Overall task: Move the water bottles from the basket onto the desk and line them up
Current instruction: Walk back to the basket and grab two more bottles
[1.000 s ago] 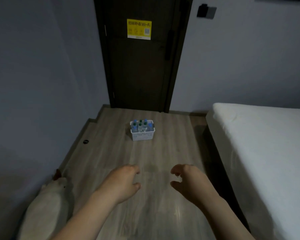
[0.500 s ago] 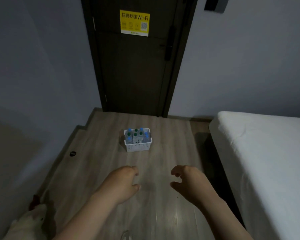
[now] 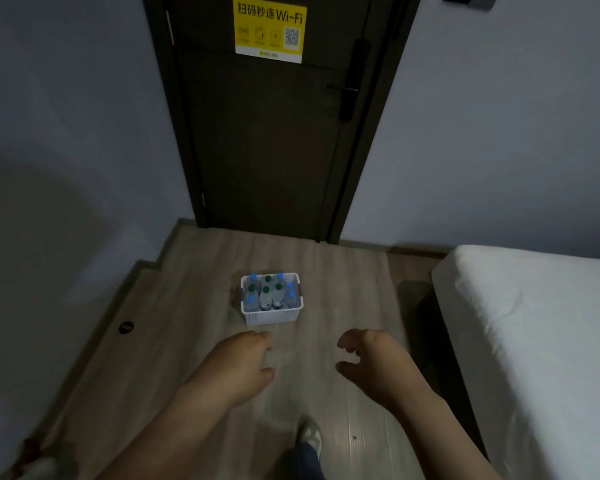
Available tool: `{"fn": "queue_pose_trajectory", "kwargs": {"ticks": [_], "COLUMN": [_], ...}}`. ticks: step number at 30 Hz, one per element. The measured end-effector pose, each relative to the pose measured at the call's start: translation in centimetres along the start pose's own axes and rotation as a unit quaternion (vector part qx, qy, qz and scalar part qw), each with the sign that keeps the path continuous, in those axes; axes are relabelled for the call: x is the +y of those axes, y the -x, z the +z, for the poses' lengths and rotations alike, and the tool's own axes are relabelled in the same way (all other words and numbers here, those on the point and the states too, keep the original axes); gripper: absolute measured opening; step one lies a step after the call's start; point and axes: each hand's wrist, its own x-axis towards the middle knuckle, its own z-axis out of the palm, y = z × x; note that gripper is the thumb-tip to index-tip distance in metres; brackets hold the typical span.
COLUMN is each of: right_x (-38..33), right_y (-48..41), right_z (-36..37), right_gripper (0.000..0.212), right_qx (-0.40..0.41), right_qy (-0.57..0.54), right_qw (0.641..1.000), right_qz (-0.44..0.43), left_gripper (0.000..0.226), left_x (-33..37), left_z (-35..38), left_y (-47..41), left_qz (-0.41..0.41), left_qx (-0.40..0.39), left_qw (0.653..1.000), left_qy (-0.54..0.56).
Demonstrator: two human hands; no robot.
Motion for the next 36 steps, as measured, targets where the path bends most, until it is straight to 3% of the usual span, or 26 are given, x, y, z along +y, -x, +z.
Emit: {"fn": "queue_pose_trajectory", "kwargs": {"ticks": [16, 29, 36], "right_x": [7.5, 6.6, 7.0], "right_y": [-24.0, -40.3, -48.0], "right_z": [-7.2, -6.1, -4.5], "right_gripper": [0.037, 0.036, 0.042], "right_qx": [-0.083, -0.139, -0.173], "right_qy": [0.027, 0.05, 0.055], "right_qw": [0.994, 0.987, 0.981], "right_qz": [-0.068, -0.064, -0.065], "left_gripper": [0.042, 0.024, 0.038], "left_x": [1.0, -7.5, -10.5], "left_z": [-3.4, -4.6, -3.5], "left_y": [-19.9, -34.2, -41.0], "left_qz": [-0.119, -0.135, -0.154], "left_qx": [-0.004, -0.057, -0.077], "left_qw": [0.99, 0.984, 0.98], "left_qy": [0.077, 0.101, 0.097]}}
